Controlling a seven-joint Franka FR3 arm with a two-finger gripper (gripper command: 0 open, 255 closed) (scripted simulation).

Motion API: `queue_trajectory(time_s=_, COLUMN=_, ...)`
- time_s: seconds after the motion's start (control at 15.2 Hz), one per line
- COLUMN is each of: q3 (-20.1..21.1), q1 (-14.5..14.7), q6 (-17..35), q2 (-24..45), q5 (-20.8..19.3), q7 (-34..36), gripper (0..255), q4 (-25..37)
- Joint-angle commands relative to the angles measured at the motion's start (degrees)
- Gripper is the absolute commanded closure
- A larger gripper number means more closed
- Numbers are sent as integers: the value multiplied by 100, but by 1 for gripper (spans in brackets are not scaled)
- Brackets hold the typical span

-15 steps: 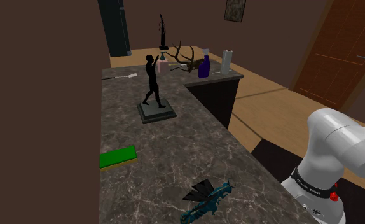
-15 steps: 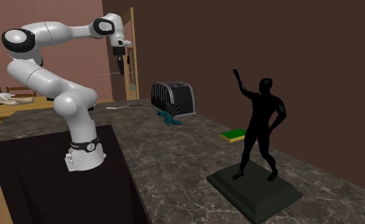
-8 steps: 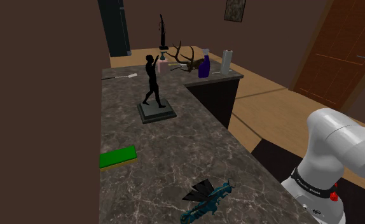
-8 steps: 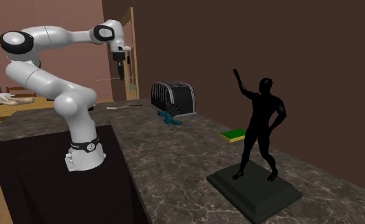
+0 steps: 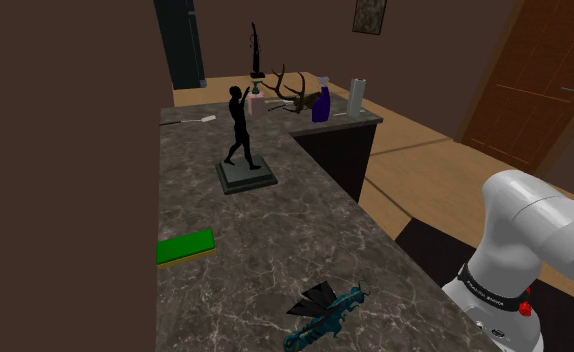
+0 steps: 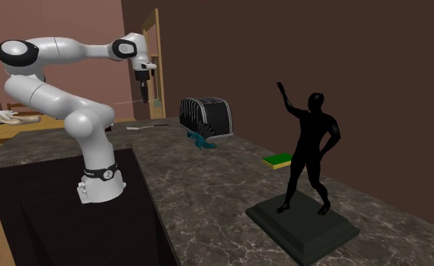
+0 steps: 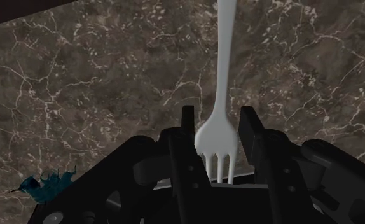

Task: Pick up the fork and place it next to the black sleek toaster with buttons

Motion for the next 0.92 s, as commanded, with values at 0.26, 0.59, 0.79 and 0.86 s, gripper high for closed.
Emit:
queue_trajectory(time_s=0.26, q3=267, q1=71, q6=336, q2=-96, q5=239, q7=-54, gripper=255, q4=-397)
queue_trajectory(time_s=0.59, q3=514, q1=130, q6=622, q2=-154, q5=460, q7=-100, gripper=255, q4=-712)
queue_trajectory(time_s=0.79, q3=676, q1=160, q6=797, q2=-175, q5=603, q7=-128, gripper=255, q4=-888)
queue_trajectory(time_s=0.86, q3=733, q1=169, q6=856, q2=-179, q5=652, q7=-138, gripper=255, q4=-944)
